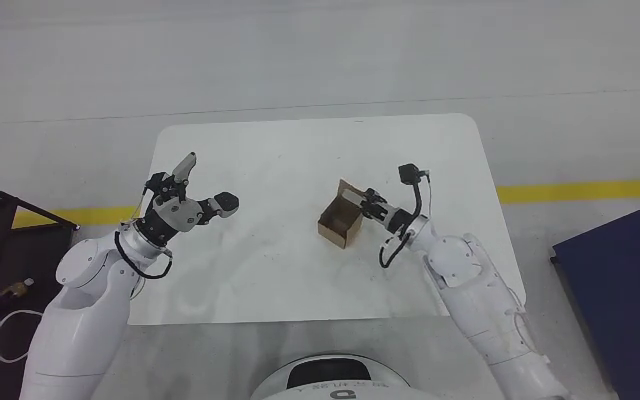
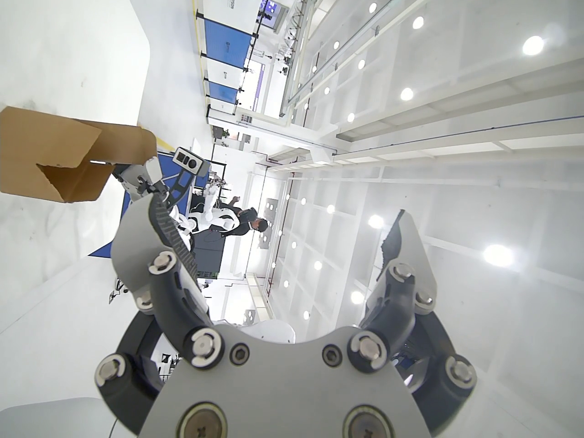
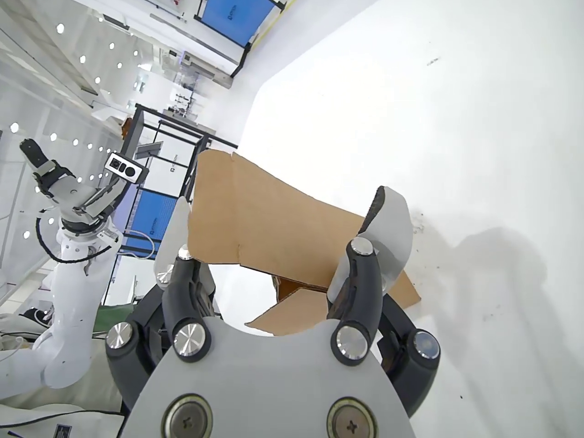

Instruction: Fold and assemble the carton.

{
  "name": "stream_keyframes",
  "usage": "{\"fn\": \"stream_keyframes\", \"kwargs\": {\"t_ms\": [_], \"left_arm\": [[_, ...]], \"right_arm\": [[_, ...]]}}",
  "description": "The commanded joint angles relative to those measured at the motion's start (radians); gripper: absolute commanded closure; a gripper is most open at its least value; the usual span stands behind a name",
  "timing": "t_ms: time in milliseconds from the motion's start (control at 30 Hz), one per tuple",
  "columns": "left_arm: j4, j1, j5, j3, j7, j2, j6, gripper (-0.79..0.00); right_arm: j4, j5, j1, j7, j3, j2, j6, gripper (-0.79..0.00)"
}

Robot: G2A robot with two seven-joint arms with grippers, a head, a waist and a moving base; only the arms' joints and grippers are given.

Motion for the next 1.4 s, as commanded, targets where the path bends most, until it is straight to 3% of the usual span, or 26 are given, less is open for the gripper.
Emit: {"fn": "stream_keyframes", "kwargs": {"t_ms": [0,67,200,400,500,667,1100,1233,1367], "left_arm": [[0.000,0.000,0.000,0.000,0.000,0.000,0.000,-0.785],[0.000,0.000,0.000,0.000,0.000,0.000,0.000,-0.785],[0.000,0.000,0.000,0.000,0.000,0.000,0.000,-0.785],[0.000,0.000,0.000,0.000,0.000,0.000,0.000,-0.785],[0.000,0.000,0.000,0.000,0.000,0.000,0.000,-0.785],[0.000,0.000,0.000,0.000,0.000,0.000,0.000,-0.785],[0.000,0.000,0.000,0.000,0.000,0.000,0.000,-0.785],[0.000,0.000,0.000,0.000,0.000,0.000,0.000,-0.785],[0.000,0.000,0.000,0.000,0.000,0.000,0.000,-0.785]], "right_arm": [[0.011,-0.010,0.016,-0.014,-0.017,-0.003,-0.006,-0.739],[0.023,-0.023,0.034,-0.036,-0.039,-0.007,-0.009,-0.745],[0.043,-0.156,0.077,-0.189,-0.096,-0.021,0.053,-0.785],[0.057,-0.182,0.116,-0.241,-0.140,-0.033,0.047,-0.785],[0.032,-0.167,0.094,-0.286,-0.123,-0.032,0.010,-0.785],[-0.085,-0.085,-0.045,-0.343,-0.027,-0.015,-0.083,-0.785],[-0.101,-0.071,-0.106,-0.311,-0.006,-0.008,-0.090,-0.785],[-0.144,-0.040,-0.218,-0.182,0.106,0.019,-0.115,-0.785],[-0.189,-0.043,-0.272,-0.081,0.141,0.031,-0.094,-0.723]]}}
